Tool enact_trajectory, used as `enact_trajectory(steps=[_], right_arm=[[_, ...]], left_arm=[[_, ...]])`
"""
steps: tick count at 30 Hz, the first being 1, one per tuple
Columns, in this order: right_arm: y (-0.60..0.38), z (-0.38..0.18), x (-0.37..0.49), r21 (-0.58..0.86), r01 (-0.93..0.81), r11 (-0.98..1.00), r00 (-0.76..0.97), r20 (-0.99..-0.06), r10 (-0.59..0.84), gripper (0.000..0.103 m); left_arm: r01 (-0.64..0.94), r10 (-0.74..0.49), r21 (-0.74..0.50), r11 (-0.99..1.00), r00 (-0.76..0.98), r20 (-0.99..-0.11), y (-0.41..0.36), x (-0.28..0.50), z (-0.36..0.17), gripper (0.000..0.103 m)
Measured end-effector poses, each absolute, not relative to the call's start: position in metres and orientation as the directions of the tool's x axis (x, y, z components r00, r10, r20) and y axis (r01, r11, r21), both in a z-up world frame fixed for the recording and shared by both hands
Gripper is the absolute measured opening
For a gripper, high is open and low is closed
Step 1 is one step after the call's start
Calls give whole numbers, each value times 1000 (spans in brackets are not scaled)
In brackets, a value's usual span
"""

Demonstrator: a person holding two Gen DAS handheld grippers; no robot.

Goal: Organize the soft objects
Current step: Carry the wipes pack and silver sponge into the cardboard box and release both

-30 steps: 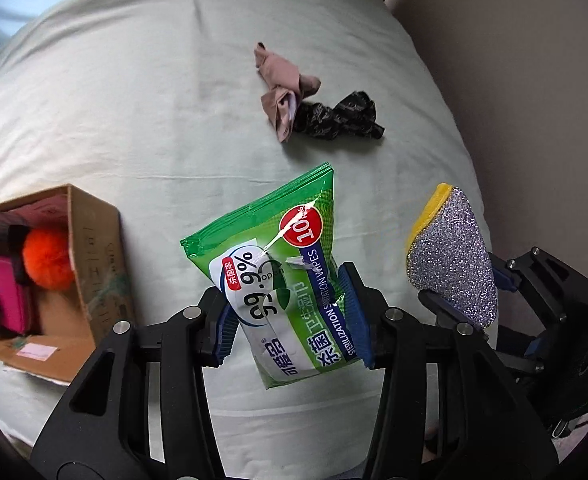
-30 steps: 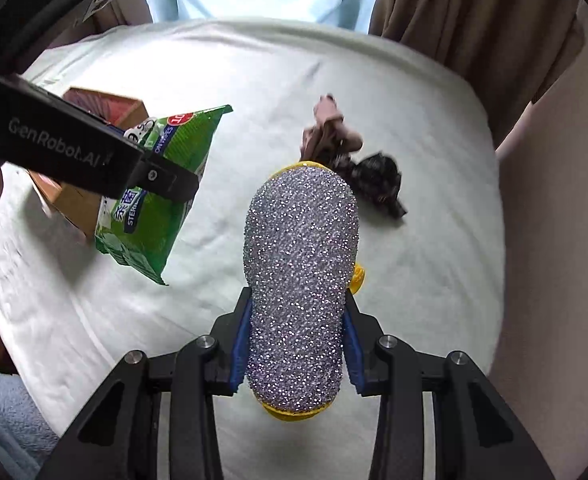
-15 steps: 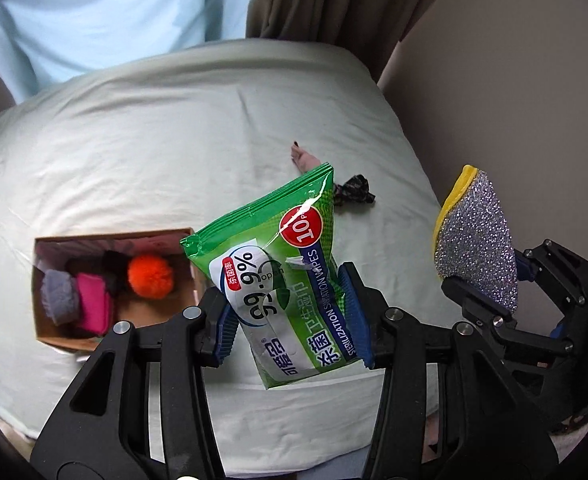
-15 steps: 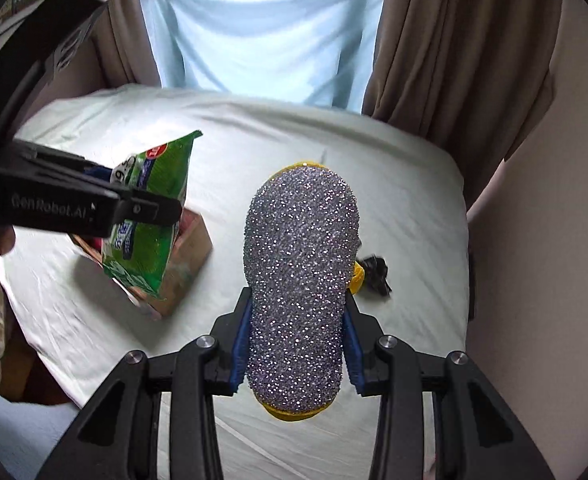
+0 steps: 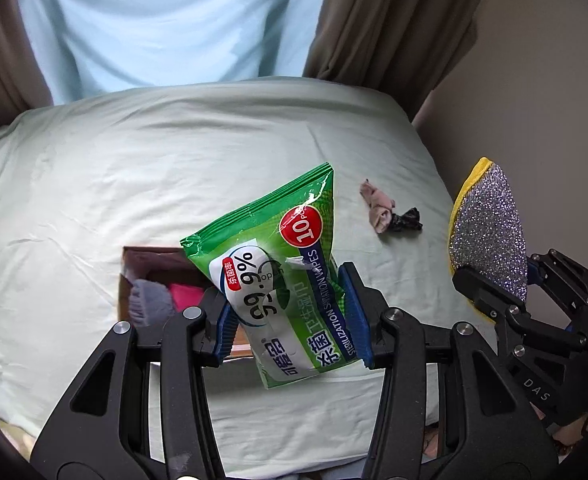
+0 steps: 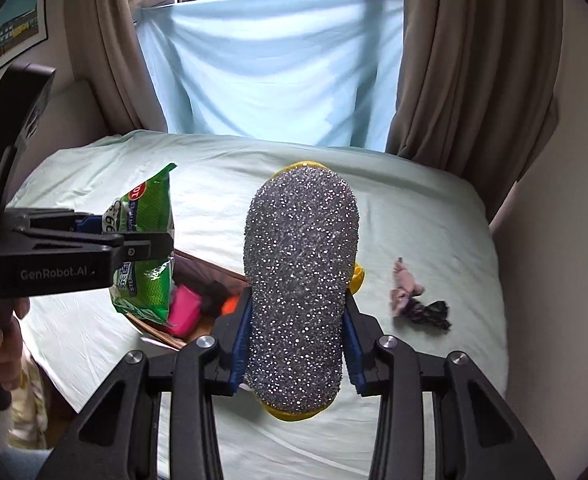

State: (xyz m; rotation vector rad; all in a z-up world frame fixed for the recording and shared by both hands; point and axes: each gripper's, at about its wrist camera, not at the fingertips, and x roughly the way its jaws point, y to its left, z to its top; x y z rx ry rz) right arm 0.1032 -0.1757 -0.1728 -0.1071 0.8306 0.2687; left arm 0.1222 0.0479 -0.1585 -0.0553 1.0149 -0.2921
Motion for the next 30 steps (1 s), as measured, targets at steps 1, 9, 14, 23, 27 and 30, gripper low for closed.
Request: enact_trajectory(steps=[1, 9, 14, 23, 27, 30], right_arm=[[-165, -174, 107, 26, -268, 963, 636, -746, 197, 36], [-91, -205, 138, 115, -203, 972, 575, -790, 213, 36], [-65, -239, 158, 182, -132, 974, 510, -831, 225, 36], [-59, -307, 200, 279, -4, 960, 353, -898, 262, 36], [-61, -340, 219, 285, 41, 958, 293, -920, 261, 36], [-67, -362, 226, 289, 79, 954, 253, -932, 261, 36]], left_arm=[[210, -262, -179, 961, 492, -830, 61, 124, -160, 43], [193, -222, -149, 970, 442, -869, 141, 151, -194, 43], [207, -203, -130, 970, 385, -900, 166, 169, -229, 43], [252, -178, -105, 962, 286, -942, 160, 194, -299, 43], [263, -163, -100, 960, 227, -960, 150, 206, -330, 43], [296, -153, -95, 951, 180, -972, 141, 213, -353, 43]])
